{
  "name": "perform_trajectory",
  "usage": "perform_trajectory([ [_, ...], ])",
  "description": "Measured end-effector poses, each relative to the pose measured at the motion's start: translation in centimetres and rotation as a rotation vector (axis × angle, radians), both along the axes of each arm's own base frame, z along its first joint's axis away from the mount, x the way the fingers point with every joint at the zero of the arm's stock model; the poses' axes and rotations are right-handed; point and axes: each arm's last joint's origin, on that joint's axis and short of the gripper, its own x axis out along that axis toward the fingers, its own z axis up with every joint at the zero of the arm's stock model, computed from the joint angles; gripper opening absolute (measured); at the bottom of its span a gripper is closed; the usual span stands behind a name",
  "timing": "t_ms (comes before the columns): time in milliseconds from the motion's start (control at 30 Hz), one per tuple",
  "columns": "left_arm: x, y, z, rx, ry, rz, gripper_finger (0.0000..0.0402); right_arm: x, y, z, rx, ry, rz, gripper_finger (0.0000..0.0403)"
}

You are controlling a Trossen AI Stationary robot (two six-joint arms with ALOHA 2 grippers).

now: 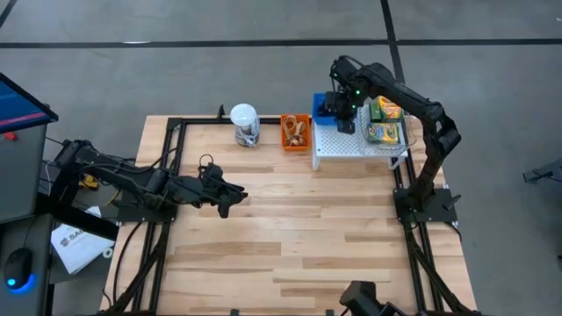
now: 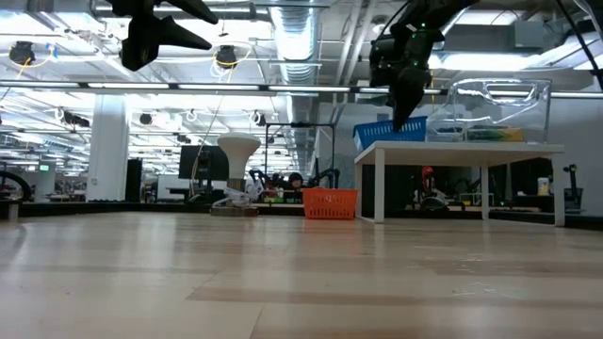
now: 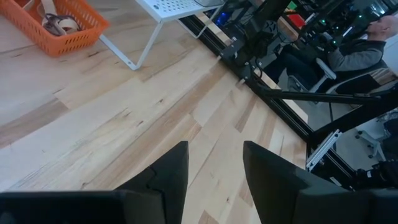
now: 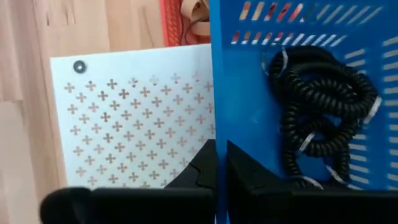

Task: Pick & Place Office Desk Supplies
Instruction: Put the blue basket on the shelf

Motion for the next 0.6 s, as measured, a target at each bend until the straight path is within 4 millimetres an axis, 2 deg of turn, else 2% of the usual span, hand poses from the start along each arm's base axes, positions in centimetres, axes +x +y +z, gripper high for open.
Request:
perform_trajectory([
  [200, 0.0, -0.01, -0.01, 0.003, 0.002, -0.007, 0.0145, -0.04, 0.13, -0.04, 0.016, 0.008, -0.018, 0.0004],
  [433, 0.0, -0.03, -0.01, 0.003, 0.003, -0.013, 0.0145, 0.13, 0.34, -0.07, 0.041, -0.007, -0.026, 0.0047],
  [600, 0.01, -0.06, -0.01, -0.002, 0.005, -0.023, 0.0145, 0.14, 0.33, -0.06, 0.05, -0.009, -0.058, 0.006],
])
